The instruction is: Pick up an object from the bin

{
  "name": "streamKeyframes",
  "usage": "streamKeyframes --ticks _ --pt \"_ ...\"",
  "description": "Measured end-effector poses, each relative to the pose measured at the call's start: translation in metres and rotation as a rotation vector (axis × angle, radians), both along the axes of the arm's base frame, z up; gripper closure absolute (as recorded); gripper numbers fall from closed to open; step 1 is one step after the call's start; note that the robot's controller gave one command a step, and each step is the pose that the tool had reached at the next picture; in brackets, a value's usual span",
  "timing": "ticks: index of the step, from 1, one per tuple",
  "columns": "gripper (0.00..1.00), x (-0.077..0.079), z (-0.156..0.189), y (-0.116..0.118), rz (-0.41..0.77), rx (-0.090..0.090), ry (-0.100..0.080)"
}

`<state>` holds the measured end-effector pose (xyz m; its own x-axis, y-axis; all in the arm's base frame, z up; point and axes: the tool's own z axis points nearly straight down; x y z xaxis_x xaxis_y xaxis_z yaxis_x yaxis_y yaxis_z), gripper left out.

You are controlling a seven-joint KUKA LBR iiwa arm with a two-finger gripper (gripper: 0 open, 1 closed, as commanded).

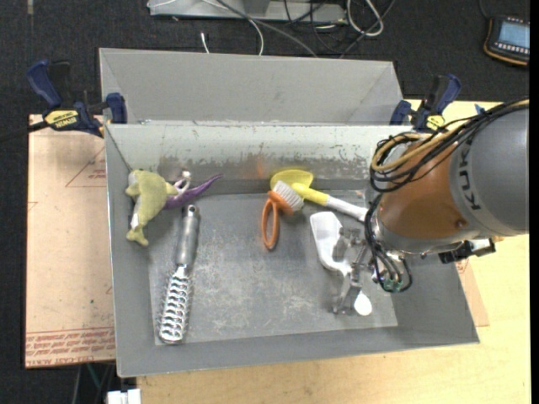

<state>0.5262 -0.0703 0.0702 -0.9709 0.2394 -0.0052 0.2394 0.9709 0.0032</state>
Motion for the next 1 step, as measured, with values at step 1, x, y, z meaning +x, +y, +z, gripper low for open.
streamKeyframes --ticks 1 --pt "0.00 0.0174 0.0000 -0.0369 0.059 0.001 0.005"
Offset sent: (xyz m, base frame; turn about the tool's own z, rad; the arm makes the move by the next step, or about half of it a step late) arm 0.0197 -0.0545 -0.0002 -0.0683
